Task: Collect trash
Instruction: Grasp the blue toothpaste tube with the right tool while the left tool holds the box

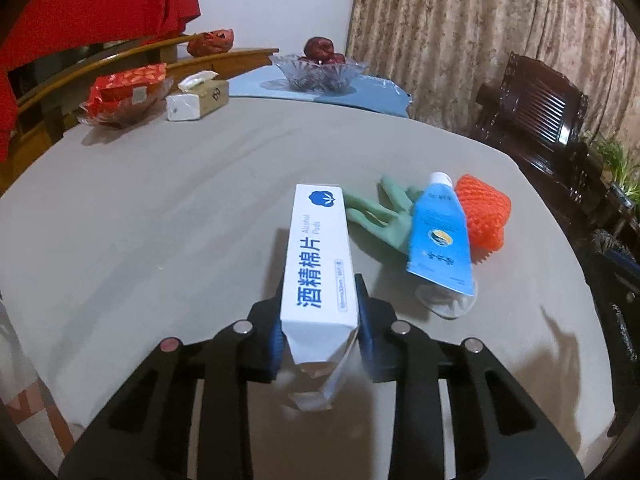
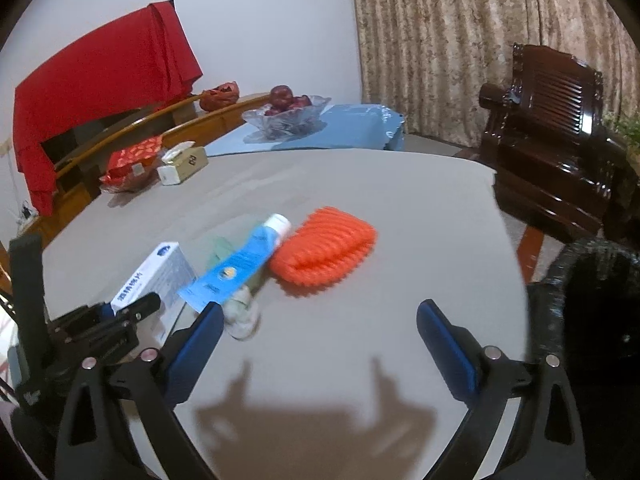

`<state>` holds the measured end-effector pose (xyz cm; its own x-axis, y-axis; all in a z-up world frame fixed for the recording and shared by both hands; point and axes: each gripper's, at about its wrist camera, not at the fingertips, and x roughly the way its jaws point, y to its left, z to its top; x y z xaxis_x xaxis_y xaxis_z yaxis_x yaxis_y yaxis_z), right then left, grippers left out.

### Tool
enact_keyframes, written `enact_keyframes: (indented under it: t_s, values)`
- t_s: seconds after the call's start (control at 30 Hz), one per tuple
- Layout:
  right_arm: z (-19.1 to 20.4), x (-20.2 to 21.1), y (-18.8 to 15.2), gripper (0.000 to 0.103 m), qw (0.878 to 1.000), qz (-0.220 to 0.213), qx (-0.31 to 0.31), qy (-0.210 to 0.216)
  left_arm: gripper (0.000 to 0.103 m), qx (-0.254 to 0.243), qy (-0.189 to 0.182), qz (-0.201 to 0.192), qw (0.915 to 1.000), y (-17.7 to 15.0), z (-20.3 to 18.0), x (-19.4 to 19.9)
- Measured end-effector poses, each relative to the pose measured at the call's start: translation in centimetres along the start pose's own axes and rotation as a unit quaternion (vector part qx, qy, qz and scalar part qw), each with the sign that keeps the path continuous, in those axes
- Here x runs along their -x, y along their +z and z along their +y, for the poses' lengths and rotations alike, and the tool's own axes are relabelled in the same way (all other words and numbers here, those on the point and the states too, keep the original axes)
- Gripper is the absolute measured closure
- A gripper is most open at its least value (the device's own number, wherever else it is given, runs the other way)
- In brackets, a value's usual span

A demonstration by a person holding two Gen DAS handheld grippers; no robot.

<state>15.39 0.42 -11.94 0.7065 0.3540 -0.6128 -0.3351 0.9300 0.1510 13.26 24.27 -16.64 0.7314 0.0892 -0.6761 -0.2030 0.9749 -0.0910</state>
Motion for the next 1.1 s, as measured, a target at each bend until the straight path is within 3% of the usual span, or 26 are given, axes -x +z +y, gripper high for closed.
enact_keyframes:
  t_s: [0.33,0.53,0.7,0.97,1.0,1.1]
  values:
    - [3.0,-4.2,2.0,0.019,1.000,0.012,-0.013,0.025,0.075,0.005,0.017,-0.014,0.9997,1.5,2.5,0.2]
    - [4.4,-7.0,2.2,0.032,0.999,0.039,-0.009,0.033,0.075,0.009,0.019,-0.011,0.9997,2.0,3.4,-0.6]
    - [5.6,-9.1,1.8,0.051,0.997,0.064,-0.001,0.042,0.075,0.008,0.018,-0.010,0.9998,2.1,3.6,-1.1]
    - [6.1,-11.3,1.5,0.057,0.994,0.089,-0.004,0.061,0.075,0.008,0.017,-0.010,0.9998,2.2,3.8,-1.3]
    - [6.1,-11.5,1.5,0.066,0.994,0.090,-0.005,0.064,0.075,0.008,0.017,-0.010,0.9998,2.2,3.8,-1.3]
    - [6.2,-11.8,1.8,0.078,0.993,0.092,-0.002,0.078,0.075,0.009,0.017,-0.010,0.9998,2.3,3.8,-1.4]
